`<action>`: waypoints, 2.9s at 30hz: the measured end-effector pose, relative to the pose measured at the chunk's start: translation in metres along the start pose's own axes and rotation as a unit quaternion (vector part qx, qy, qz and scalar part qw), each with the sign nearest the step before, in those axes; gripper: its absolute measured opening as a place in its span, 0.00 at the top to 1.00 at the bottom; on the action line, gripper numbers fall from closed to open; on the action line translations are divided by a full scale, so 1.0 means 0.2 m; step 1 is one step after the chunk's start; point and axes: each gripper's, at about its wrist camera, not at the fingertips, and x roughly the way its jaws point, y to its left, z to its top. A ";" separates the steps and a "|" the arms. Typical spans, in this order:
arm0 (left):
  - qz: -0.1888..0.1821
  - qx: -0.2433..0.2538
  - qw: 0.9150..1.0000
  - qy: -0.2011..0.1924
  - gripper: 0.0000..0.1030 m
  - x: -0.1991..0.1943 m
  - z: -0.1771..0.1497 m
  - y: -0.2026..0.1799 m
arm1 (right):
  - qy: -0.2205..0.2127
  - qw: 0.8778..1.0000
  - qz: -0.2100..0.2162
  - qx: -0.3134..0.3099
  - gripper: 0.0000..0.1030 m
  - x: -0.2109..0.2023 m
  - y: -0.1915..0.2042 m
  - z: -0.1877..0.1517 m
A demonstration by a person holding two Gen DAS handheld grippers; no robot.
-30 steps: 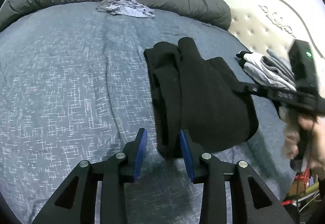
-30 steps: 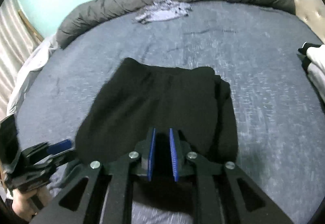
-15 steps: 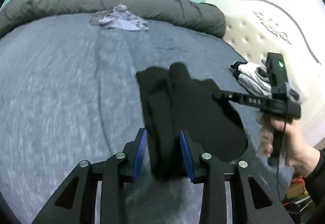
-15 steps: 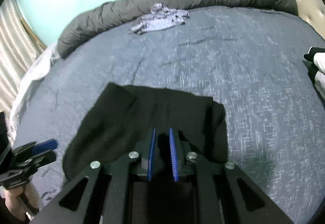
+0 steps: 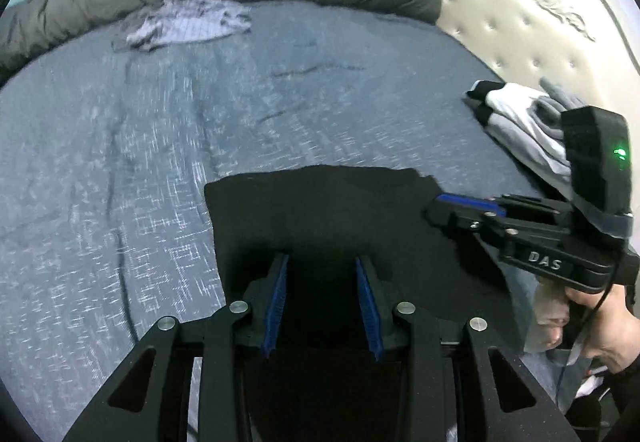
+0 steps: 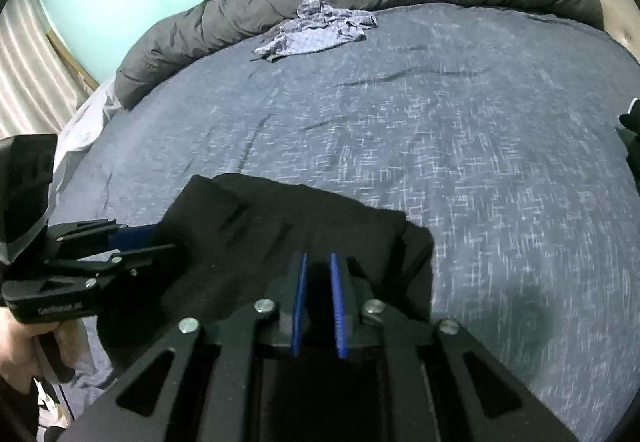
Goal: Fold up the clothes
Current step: 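Grasp the folded black garment with the left tool while the right tool grasps it too, then carry the black garment with both tools toward the stack of folded clothes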
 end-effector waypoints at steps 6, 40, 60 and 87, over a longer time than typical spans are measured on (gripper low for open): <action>-0.017 -0.036 0.999 0.008 0.70 0.08 0.00 0.09 | 0.024 1.000 -0.002 0.019 1.00 0.08 -0.07 0.00; -0.116 -0.218 0.969 0.018 0.11 -0.07 -0.41 0.23 | 0.064 0.977 0.090 0.183 0.23 -0.12 -0.15 -0.45; -0.148 -0.182 0.972 -0.001 0.38 0.04 -0.35 0.17 | 0.015 0.979 0.130 0.157 0.65 -0.11 -0.08 -0.40; -0.151 -0.116 0.978 -0.080 0.46 -0.44 0.01 -0.34 | -0.068 0.988 0.114 0.081 0.69 -0.88 -0.09 -0.08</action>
